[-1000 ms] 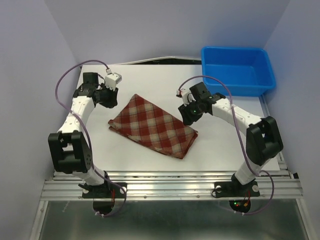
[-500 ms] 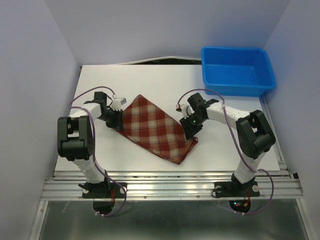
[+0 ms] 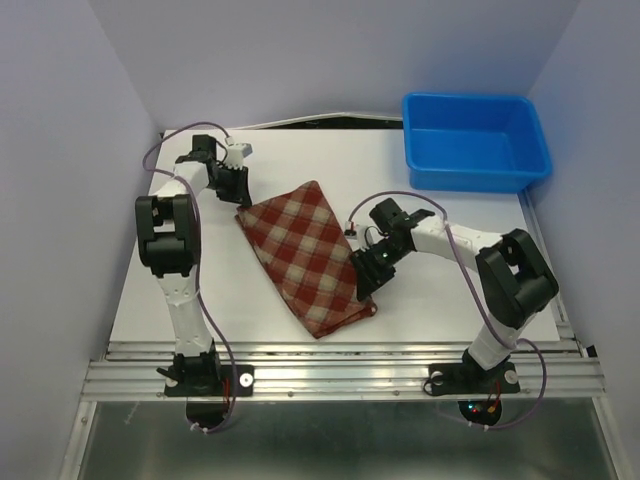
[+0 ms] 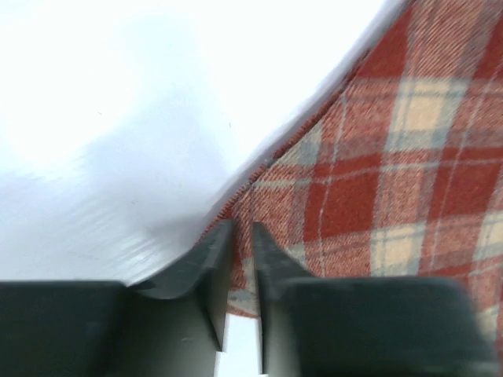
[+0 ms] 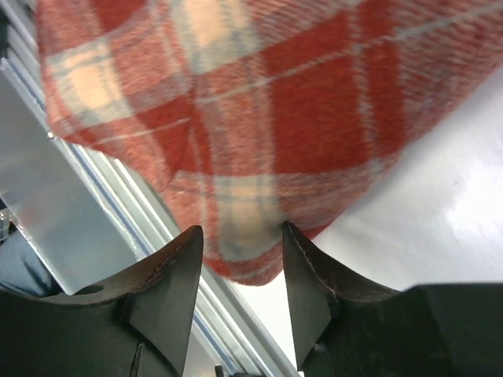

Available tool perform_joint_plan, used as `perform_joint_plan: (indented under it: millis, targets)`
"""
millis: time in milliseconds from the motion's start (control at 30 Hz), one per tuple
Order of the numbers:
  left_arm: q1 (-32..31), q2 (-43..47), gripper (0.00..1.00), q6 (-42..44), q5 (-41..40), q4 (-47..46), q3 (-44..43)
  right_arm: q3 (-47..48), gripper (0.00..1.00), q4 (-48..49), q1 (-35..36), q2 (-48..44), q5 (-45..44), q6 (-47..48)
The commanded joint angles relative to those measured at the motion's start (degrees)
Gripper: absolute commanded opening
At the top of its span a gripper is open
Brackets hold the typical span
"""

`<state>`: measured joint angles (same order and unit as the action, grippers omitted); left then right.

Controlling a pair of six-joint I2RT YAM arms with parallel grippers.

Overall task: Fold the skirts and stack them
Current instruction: Fold the skirt

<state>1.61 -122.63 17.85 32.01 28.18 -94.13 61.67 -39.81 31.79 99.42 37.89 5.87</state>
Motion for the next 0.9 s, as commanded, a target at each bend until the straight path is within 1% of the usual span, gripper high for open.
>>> perform_joint_plan:
  millis: [0,33,67,100,133,167,200,233,267,300,367,400,433,467,500,533,600,633,667,700,733,767,833,867]
  targets:
    - [0.2,9.2,0.33,6.0,0.7,0.5,0.9,3.9,0.51,0.4,0.6,-5.5,0.6,-1.1]
    - [0.2,16.3,0.4,10.1,0.9,-1.9,3.6,5.6,0.52,0.4,0.6,-7.1,0.3,-1.0]
    - [0.2,25.0,0.45,11.8,0.0,-3.9,10.6,6.4,0.52,0.5,0.6,-7.8,-0.2,-0.4]
    - [0.2,29.3,0.66,15.5,-0.4,-7.4,14.5,7.7,0.53,0.9,0.6,-8.5,-0.3,-0.2]
    - [-0.1,34.0,0.66,17.9,-0.6,-7.4,18.2,7.7,0.53,0.9,0.6,-8.9,-0.5,-0.2]
    - [-1.0,38.0,0.85,20.4,-2.4,-9.3,24.9,8.3,0.53,2.1,0.6,-9.5,-0.4,0.0]
    - [-1.3,42.3,0.92,23.2,-3.6,-9.5,28.0,8.0,0.53,2.9,0.6,-9.8,-0.4,0.1]
    - [-4.0,49.5,0.96,29.3,-5.5,-9.0,30.6,7.9,0.53,4.1,0.6,-9.7,-0.3,0.4]
    - [-5.8,52.7,0.96,32.0,-7.6,-8.6,33.1,7.9,0.53,4.3,0.6,-9.3,0.2,0.9]
    - [-10.1,58.8,0.97,34.5,-12.1,-8.1,38.1,7.8,0.52,4.3,0.6,-8.2,1.2,1.3]
    - [-14.6,63.8,0.98,40.0,-18.0,-6.3,44.3,7.8,0.51,5.0,2.3,-6.0,2.0,1.3]
    - [-19.0,67.3,0.98,42.3,-20.8,-3.7,45.9,7.4,0.51,6.4,3.6,-5.3,1.8,0.9]
    - [-20.8,68.6,0.98,42.4,-20.8,-2.8,47.3,7.2,0.5,7.4,3.6,-4.6,1.7,0.6]
    - [-22.8,69.8,0.98,44.1,-22.7,-1.4,48.8,6.6,0.5,8.3,4.8,-3.9,1.6,-0.2]
    - [-24.5,70.9,0.98,45.0,-23.4,-0.5,51.7,5.5,0.5,9.5,4.8,-3.1,1.7,-0.8]
    - [-28.3,73.2,0.98,45.5,-24.2,0.5,53.2,5.0,0.49,10.5,5.6,-1.3,1.7,-1.0]
    - [-32.5,76.7,0.98,46.2,-26.9,0.7,58.1,4.0,0.48,12.9,6.3,1.9,2.0,-1.7]
    - [-34.8,77.9,0.98,46.0,-28.1,0.3,59.7,3.9,0.48,13.5,6.4,3.1,2.1,-1.8]
    - [-40.0,78.6,0.98,45.5,-29.4,-0.2,61.1,4.0,0.48,14.1,6.9,4.2,2.3,-1.9]
    - [-42.5,79.5,0.98,44.1,-31.6,-0.8,63.4,4.2,0.47,14.3,6.9,5.4,2.2,-2.4]
    - [-47.9,79.5,0.98,43.2,-34.2,-2.2,64.4,5.1,0.47,14.5,6.9,8.0,2.2,-2.7]
    - [-50.5,79.1,0.98,42.2,-36.7,-3.2,66.2,5.6,0.45,14.7,6.9,9.5,2.1,-3.7]
    - [-55.6,76.3,0.98,38.4,-38.9,-6.2,67.1,7.1,0.45,15.3,6.9,12.0,2.4,-4.8]
    - [-60.3,73.4,0.98,37.1,-40.7,-7.3,67.7,7.5,0.44,15.5,6.9,14.8,3.1,-5.7]
